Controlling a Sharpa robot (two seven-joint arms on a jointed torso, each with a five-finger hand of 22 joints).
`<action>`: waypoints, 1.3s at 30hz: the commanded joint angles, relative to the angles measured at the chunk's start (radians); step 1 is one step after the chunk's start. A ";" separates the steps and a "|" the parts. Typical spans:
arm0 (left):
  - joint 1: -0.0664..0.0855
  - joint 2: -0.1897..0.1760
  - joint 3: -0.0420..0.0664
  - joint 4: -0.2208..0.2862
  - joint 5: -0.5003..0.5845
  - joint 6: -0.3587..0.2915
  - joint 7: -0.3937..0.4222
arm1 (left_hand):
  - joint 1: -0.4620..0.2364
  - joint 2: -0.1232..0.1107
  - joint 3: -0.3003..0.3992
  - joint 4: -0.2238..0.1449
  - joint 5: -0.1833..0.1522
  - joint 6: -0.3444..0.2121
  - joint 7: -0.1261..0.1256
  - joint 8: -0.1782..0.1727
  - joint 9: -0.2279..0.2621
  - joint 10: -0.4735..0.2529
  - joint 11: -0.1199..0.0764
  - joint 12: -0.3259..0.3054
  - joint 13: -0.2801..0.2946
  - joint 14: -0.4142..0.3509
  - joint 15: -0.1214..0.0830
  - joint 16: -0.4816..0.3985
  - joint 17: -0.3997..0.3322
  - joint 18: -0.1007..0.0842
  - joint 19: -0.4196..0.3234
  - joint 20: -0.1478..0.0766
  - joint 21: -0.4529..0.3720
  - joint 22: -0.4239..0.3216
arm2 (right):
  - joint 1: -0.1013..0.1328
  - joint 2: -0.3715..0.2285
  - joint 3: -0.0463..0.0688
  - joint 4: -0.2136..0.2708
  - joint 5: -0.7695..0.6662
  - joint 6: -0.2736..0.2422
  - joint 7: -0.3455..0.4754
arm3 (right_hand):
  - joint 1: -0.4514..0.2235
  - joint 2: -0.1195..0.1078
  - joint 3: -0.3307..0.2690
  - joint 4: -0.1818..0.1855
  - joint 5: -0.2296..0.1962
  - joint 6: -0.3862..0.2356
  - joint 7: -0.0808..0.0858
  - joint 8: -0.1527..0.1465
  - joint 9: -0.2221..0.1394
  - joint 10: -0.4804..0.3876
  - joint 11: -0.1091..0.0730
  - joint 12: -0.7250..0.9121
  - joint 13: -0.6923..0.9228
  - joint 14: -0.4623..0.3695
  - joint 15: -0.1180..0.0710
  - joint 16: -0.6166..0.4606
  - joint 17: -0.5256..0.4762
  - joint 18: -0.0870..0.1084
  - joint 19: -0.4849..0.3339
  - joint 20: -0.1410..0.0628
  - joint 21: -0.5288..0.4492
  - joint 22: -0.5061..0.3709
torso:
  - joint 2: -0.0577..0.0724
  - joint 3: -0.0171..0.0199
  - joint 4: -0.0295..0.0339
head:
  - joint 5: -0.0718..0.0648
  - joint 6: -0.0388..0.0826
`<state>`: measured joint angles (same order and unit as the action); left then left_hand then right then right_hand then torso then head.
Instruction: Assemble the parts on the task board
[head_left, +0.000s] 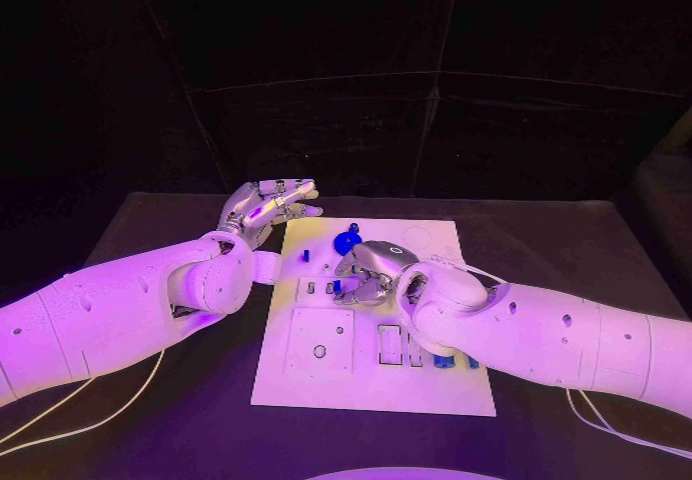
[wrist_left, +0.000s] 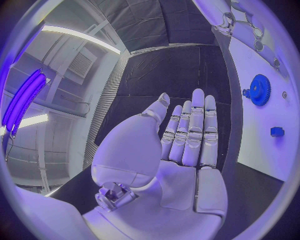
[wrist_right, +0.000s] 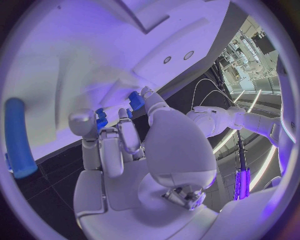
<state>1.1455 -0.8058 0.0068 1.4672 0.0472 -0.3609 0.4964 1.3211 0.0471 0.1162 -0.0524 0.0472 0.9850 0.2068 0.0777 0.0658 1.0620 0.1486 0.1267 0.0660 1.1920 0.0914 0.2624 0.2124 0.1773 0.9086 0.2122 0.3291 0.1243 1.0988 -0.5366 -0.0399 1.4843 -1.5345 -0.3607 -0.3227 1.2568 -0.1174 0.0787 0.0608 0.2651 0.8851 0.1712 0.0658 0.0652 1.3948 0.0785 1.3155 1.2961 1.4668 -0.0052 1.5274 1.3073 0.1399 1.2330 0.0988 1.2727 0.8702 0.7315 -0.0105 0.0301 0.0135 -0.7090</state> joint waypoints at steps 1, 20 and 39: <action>0.002 0.000 0.001 -0.001 -0.009 0.019 -0.001 | -0.011 -0.001 0.008 -0.002 0.004 0.010 -0.002 -0.003 0.001 0.013 -0.001 -0.002 0.001 0.006 -0.001 -0.005 0.003 0.008 0.010 -0.001 -0.003 -0.001 | -0.001 -0.012 0.000 0.021 0.005 -0.126 0.041 | 0.005 -0.008 -0.016 0.009 0.008 -0.009 -0.002 0.007 0.002 -0.007 0.002 -0.001 -0.002 0.081 0.008 -0.002 0.151 -0.012 -0.001 0.009 -0.004 -0.001 | 0.000 0.0007 -0.0005 | 0.003 0.000; 0.025 -0.032 0.001 -0.005 -0.443 0.218 -0.400 | -0.164 -0.006 -0.077 0.136 0.007 0.172 -0.104 0.065 0.045 0.326 -0.132 0.114 0.126 0.337 -0.139 0.863 0.807 -0.002 0.387 -0.147 0.262 0.124 | 0.119 -0.309 0.021 0.198 0.545 -0.017 0.456 | 0.138 0.044 -0.016 -0.030 -0.016 0.027 -0.014 0.055 0.006 -0.125 -0.010 -0.134 -0.148 0.036 -0.003 -0.095 -0.017 0.032 -0.138 0.000 -0.162 -0.272 | -0.017 0.0065 -0.0081 | 0.014 0.007; 0.125 0.050 0.000 -0.036 -1.044 0.492 -0.974 | -0.204 0.035 -0.336 0.339 0.002 0.004 -0.177 0.530 0.473 0.254 -0.185 1.028 0.999 0.379 -0.190 1.308 1.358 -0.084 0.504 -0.201 0.940 0.919 | 0.200 -0.373 0.023 0.041 0.717 0.005 0.458 | 0.135 0.053 -0.016 -0.031 -0.012 0.029 -0.014 0.059 0.006 -0.125 -0.011 -0.137 -0.155 0.036 -0.004 -0.102 -0.025 0.033 -0.139 -0.001 -0.172 -0.285 | -0.046 0.0219 -0.0155 | 0.028 -0.019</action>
<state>1.2679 -0.7602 0.0068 1.4348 -0.8717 0.0405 -0.3436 1.1220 0.0835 -0.2171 0.2854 0.0541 0.9915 0.0289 0.6048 0.5355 1.3215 -0.0372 1.1512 1.0639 1.4635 -0.0949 1.5678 1.3081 0.0999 1.4193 0.0088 1.2643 1.0421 1.2966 -0.9120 -0.0175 1.5285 -0.8545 -0.3727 0.1233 1.3896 -0.0733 0.0639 0.0344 0.2534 0.9145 0.1574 0.1202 0.0723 1.2752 0.0697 1.1846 1.1421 1.4668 -0.0052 1.4308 1.2825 0.1556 1.0990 0.1001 1.1032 0.5859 0.6897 0.0087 0.0163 0.0401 -0.7261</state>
